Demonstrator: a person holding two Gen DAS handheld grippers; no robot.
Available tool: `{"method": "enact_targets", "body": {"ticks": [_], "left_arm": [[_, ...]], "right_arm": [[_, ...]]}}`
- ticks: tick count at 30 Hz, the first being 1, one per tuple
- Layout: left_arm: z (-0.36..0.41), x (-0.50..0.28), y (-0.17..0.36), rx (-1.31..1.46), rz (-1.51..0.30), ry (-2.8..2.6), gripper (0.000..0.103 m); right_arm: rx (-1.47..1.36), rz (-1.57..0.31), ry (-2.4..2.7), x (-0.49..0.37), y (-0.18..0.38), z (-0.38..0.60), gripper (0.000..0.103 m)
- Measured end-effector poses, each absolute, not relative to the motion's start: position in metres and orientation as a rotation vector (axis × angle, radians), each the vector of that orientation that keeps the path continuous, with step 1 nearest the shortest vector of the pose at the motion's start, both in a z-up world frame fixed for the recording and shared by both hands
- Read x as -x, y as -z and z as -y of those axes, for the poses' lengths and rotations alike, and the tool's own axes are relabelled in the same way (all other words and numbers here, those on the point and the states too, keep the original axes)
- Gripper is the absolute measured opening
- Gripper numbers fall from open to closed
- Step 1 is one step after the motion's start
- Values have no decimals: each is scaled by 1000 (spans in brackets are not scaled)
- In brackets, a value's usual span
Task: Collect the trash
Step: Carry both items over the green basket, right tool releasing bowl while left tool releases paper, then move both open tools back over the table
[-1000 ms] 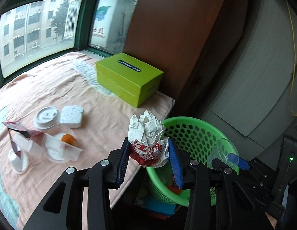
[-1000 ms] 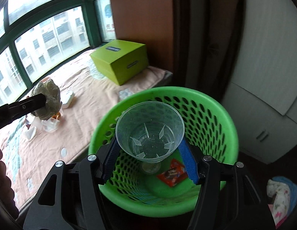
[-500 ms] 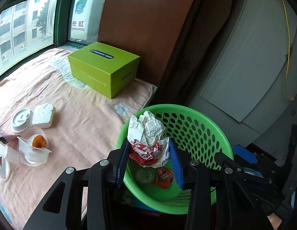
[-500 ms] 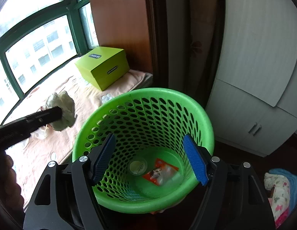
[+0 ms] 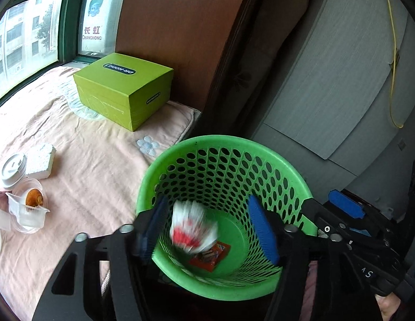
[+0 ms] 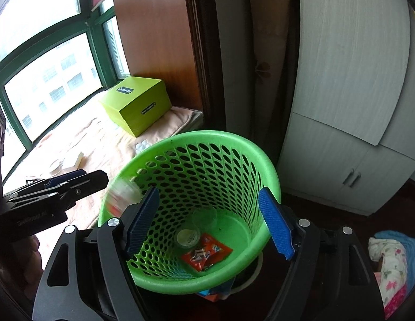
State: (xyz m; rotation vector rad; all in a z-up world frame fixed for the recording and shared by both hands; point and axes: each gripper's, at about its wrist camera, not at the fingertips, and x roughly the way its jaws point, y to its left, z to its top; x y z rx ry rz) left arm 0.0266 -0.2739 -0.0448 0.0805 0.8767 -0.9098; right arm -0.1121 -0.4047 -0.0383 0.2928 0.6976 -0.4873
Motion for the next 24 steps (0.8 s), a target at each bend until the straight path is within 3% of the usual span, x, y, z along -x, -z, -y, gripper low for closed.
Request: {"method": "enact_targets", "body": {"ticks": [24], "left_arm": [[112,-73,38,40,-815,465,64]], "right_arm": [[-188,-706,215,41,29,316,80]]}}
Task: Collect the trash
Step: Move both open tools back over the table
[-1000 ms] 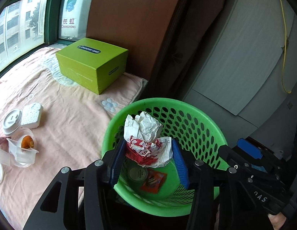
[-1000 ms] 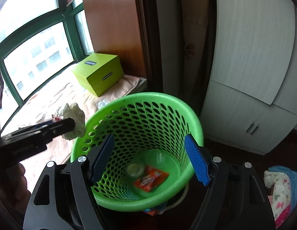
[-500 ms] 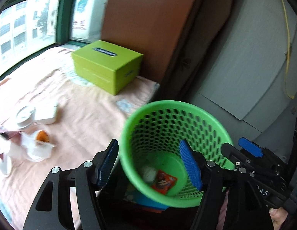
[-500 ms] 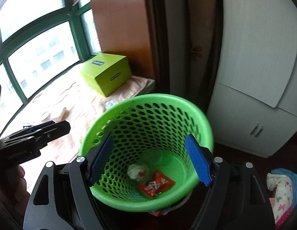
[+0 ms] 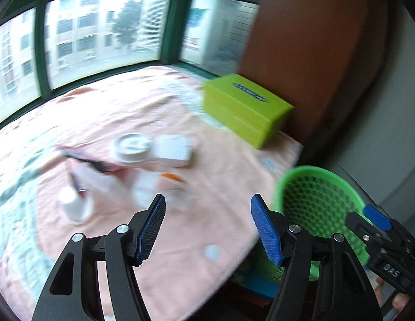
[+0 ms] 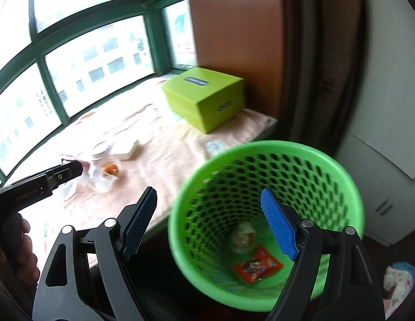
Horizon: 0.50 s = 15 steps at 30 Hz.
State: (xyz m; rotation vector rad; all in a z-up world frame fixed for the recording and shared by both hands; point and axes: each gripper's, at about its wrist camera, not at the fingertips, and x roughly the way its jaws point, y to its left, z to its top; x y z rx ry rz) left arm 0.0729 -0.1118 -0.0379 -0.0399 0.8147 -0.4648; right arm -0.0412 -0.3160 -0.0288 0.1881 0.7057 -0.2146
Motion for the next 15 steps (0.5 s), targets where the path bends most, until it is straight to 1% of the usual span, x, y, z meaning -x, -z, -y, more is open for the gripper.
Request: {"method": "enact_targets", "body": {"ticks": [9,15], "left_arm": [[30,-105,56,79,-811,247,64],[-10,-129,79,74,-852,189,64]], "right_arm": [[-144,-718,115,12,31,275,80],[-124,-739,69,-4,38,256,80]]}}
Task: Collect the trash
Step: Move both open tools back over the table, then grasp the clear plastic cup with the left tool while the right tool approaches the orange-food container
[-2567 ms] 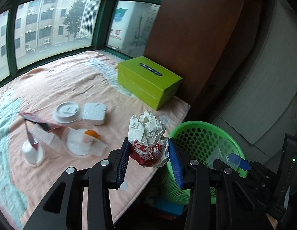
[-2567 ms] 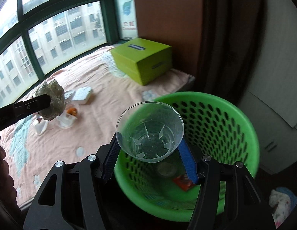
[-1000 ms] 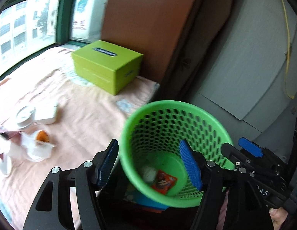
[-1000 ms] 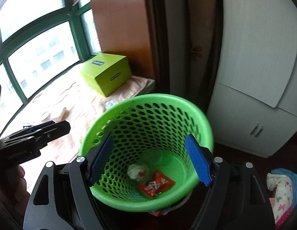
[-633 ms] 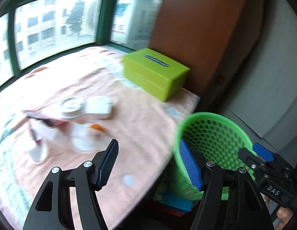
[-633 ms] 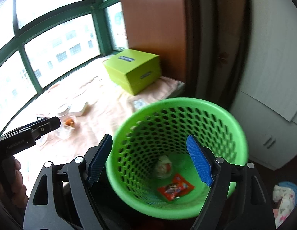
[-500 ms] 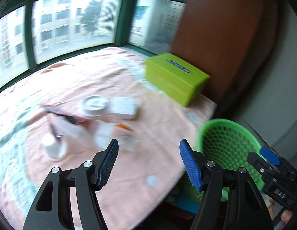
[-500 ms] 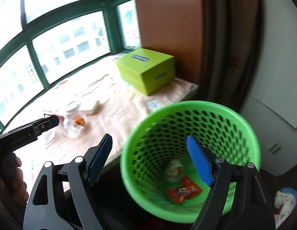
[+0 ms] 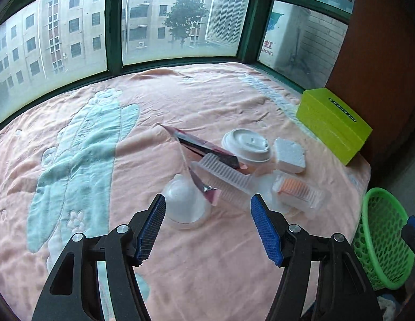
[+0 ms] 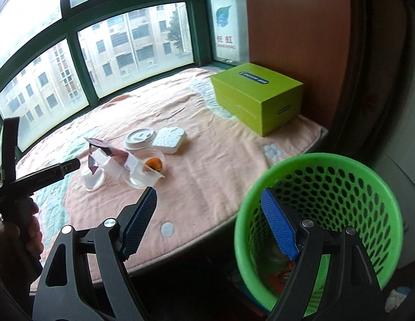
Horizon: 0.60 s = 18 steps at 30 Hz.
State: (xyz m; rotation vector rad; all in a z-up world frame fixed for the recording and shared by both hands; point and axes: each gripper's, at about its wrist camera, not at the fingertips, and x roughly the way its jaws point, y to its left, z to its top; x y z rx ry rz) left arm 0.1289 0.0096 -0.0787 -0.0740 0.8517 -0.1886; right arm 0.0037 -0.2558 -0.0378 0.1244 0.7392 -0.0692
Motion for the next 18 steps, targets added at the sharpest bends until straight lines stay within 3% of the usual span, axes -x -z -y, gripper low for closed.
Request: {"method": "enact_targets", "body": {"ticks": [18], "left_arm": [[-21,-169,138,21,-927,205,64]], "right_arm": [[-76,-813,-5,-45,65,216,80]]}}
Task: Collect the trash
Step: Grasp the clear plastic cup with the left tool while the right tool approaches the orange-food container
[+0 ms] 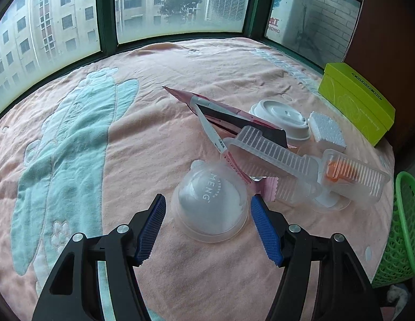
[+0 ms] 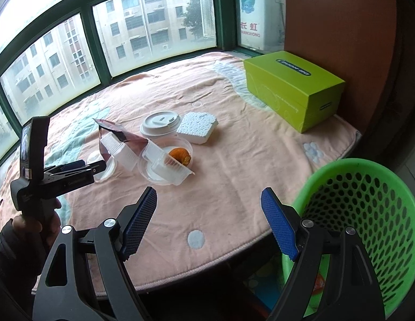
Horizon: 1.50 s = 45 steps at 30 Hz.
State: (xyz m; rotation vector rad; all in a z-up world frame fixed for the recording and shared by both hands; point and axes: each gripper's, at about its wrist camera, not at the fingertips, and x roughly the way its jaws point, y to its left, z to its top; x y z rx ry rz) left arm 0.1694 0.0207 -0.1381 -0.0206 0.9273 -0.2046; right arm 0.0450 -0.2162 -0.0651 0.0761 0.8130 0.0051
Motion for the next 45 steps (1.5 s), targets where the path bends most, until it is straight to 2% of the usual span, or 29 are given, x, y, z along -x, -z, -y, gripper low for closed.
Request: {"method": "enact_targets", "body": {"ticks": [6,17,32,34,39,44,45], "left_arm": [[-16,-177,144,24,-934,224,55],[-30,-162,135,59,-913,222,54],[-48,-135,103,84,-846,198,54],[-48,-133,102,81,-843,196,54],[-49,-132,101,86,-840,199,54],[-48,-130,101,88,-843,202,54],[-48,-130,101,88,-844,199,54]], "right_arm": [[-66,-825,-24,-57,72,210,80],[-100,-849,-102,-85,84,199,80],[-453,-931,-204,-124,114,215,80],[-506,-937,-209,-128,118,218,84],[-597,-967,-220,-136,129,223,84],[-605,-968,-258,-139,131,218,80],[-602,-966,-261,-139,132,217,76]]}}
